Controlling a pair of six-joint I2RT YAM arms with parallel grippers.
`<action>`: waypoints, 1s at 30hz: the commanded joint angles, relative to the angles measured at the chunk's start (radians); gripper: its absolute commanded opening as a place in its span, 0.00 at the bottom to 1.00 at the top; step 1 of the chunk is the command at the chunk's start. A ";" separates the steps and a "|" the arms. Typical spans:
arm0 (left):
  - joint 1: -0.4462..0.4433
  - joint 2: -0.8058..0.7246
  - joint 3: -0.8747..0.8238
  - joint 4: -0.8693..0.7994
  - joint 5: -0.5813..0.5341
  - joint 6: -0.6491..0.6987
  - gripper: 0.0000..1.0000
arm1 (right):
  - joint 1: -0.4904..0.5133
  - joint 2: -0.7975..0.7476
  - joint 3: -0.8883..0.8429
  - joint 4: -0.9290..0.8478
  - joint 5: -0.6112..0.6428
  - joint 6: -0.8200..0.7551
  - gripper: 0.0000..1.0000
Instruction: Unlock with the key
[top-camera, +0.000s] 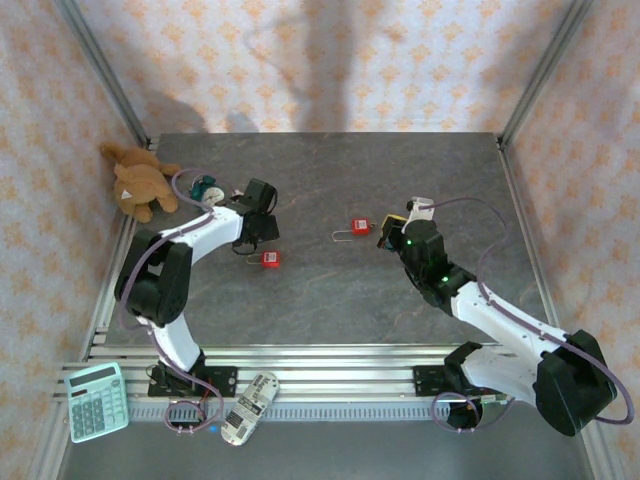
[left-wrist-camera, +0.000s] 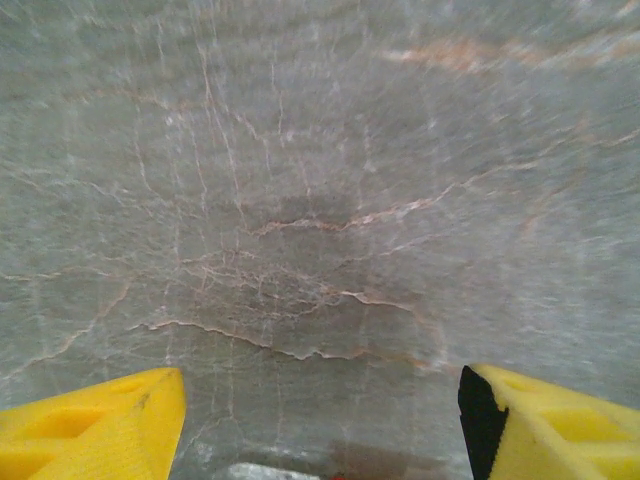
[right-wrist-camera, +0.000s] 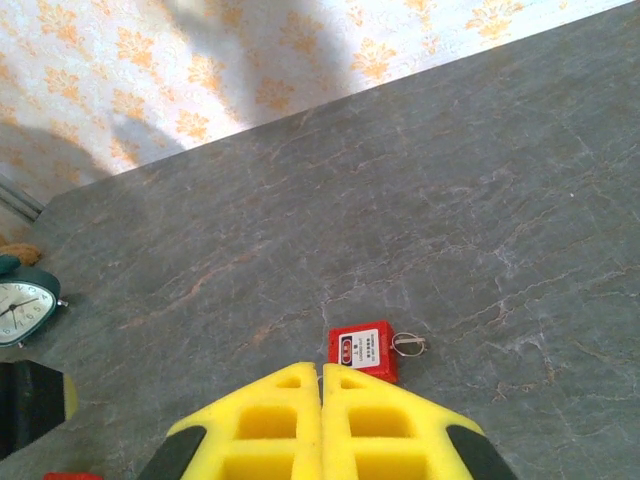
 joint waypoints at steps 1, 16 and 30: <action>0.028 0.041 0.018 0.021 0.021 0.031 0.74 | 0.001 -0.020 0.031 -0.019 0.009 0.009 0.04; 0.026 -0.032 -0.118 0.088 0.135 0.005 0.75 | 0.002 0.001 0.052 -0.034 0.005 -0.011 0.04; -0.088 -0.180 -0.263 0.135 0.200 -0.044 0.75 | 0.001 -0.001 0.039 -0.025 0.004 -0.009 0.04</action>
